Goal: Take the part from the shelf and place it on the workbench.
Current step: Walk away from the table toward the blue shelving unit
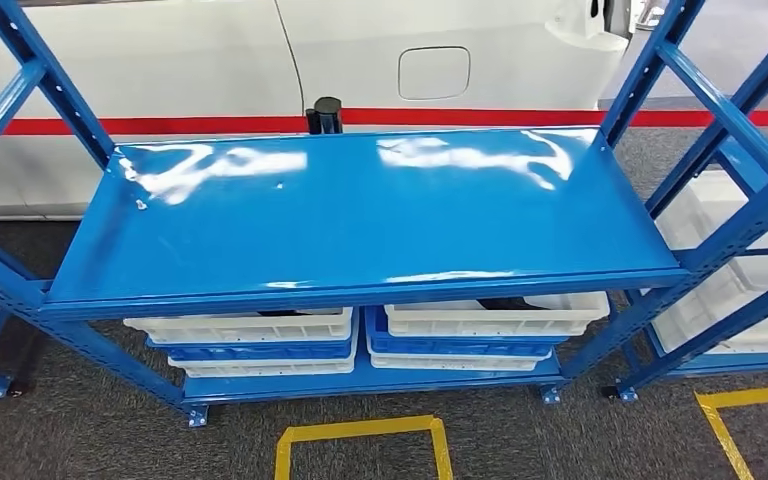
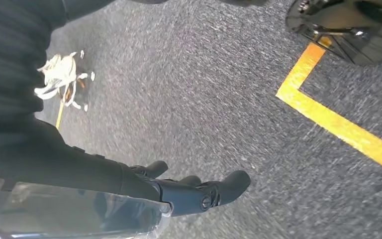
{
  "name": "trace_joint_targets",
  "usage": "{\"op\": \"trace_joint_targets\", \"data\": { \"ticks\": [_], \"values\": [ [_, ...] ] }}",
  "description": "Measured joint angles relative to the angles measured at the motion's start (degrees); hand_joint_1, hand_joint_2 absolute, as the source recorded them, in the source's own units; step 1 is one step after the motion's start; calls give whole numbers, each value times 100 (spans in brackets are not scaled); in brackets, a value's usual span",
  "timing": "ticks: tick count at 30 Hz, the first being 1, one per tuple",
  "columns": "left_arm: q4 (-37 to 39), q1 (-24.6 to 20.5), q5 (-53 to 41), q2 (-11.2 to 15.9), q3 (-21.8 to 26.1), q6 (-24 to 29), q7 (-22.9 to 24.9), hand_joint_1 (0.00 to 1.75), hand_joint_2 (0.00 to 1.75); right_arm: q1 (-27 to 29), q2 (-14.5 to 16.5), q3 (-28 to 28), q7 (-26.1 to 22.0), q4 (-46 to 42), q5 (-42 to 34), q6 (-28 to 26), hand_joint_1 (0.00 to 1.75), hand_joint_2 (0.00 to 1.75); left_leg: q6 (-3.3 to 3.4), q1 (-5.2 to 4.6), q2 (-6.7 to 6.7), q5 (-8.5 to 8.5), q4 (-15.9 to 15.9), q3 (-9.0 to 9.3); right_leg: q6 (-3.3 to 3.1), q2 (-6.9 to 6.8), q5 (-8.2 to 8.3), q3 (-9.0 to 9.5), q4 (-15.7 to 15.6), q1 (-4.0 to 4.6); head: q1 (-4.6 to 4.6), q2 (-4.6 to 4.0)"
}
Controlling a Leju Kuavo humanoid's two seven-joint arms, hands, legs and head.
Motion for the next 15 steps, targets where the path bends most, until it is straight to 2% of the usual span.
{"op": "trace_joint_targets", "data": {
  "ticks": [1,2,3,4,5,6,7,8,9,10,11,14,15],
  "values": [
    [1,2,1,-4,1,0,0,0,0,8,-3,0,1,0,0,0,0,175,4,-1,-54,2,2,-7,0,39,-139,-194,390,-5,4,0],
    [1,10,1,-7,1,-1,1,0,0,17,-7,0,2,0,0,0,0,175,4,0,-110,3,4,-10,19,53,-212,-339,662,-11,3,0],
    [2,18,1,-8,2,0,1,0,0,24,-10,0,4,0,0,0,0,175,2,3,-164,3,8,-9,59,59,-187,-383,719,-19,3,0],
    [2,24,1,-8,3,1,2,0,0,28,-13,0,5,0,1,0,0,175,-3,8,-220,1,13,-4,115,64,-67,-309,531,-32,2,0],
    [2,25,1,-9,4,1,2,0,0,27,-17,0,7,0,1,0,0,175,-16,15,-276,-3,22,1,176,89,111,-139,151,-50,3,0],
    [2,23,1,-9,5,2,1,0,0,24,-20,0,8,0,2,1,0,131,-40,16,-327,-11,40,-1,223,156,277,50,-274,-75,7,0],
    [2,21,1,-9,5,4,2,0,0,21,-20,0,8,0,2,2,0,87,-72,9,-371,-26,63,-9,229,211,405,201,-619,-90,8,0],
    [2,22,1,-7,6,8,2,0,0,15,-16,0,8,0,4,2,0,44,-106,-1,-401,-37,82,-21,203,259,472,297,-827,-97,8,0],
    [2,23,1,-4,7,12,4,0,0,10,-12,0,8,0,7,-3,0,0,-137,-10,-418,-42,89,-32,152,285,490,325,-895,-91,7,0],
    [2,26,0,-1,7,15,5,0,0,7,-9,0,8,0,10,-15,0,0,-156,-11,-426,-47,91,-38,100,267,504,329,-901,-87,6,0],
    [2,29,-1,1,8,17,6,0,0,4,-10,0,7,0,13,-37,0,0,-138,-6,-424,-38,84,-40,73,262,512,334,-904,-84,3,0],
    [2,28,-7,4,9,18,6,0,0,4,-13,-2,-4,0,16,-93,0,0,-23,4,-416,-32,69,-27,42,263,528,340,-913,-74,0,0],
    [2,25,-10,4,9,17,6,0,0,3,-10,-2,-7,0,16,-102,0,0,-10,6,-414,-35,60,-19,36,263,529,343,-913,-67,0,0]
  ]
}}
